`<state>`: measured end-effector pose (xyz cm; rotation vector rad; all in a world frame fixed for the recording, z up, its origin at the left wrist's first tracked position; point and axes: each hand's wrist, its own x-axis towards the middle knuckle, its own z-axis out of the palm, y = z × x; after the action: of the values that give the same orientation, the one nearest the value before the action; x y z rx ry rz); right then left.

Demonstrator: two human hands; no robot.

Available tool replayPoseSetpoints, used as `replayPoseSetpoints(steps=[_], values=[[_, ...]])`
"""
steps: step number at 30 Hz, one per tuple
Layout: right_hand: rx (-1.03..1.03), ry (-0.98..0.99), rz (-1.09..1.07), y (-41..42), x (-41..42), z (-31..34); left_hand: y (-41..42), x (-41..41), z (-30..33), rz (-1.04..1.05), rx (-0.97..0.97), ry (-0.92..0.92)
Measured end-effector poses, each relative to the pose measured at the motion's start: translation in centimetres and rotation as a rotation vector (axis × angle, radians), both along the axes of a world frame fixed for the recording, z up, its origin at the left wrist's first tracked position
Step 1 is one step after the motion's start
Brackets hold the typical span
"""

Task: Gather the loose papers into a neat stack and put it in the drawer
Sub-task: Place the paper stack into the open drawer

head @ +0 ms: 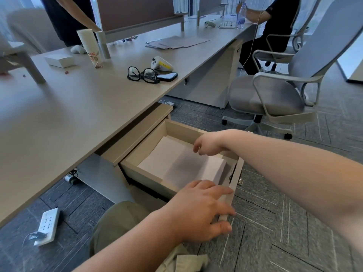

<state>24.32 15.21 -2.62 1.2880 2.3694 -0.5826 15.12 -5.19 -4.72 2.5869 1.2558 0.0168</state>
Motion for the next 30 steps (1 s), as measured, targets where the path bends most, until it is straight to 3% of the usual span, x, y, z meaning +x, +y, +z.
replayPoseSetpoints(steps=[9,13,19,23,30], values=[[0.202,0.220,-0.056,0.6,1.4,0.5,-0.1,-2.1,-0.1,0.096,0.056,0.008],[0.147,0.290,-0.045,0.6,1.9,0.1,0.2,-3.8,-0.3,0.163,0.078,0.022],[0.085,0.247,0.115,0.4,2.0,-1.2,0.4,-6.4,-0.8,0.269,0.159,0.054],[0.301,0.316,0.165,0.9,0.9,-2.6,0.2,-8.7,-2.1,0.343,0.249,0.044],[0.278,0.448,0.060,0.4,-2.1,-4.7,-0.5,-12.7,-4.0,0.702,0.340,-0.097]])
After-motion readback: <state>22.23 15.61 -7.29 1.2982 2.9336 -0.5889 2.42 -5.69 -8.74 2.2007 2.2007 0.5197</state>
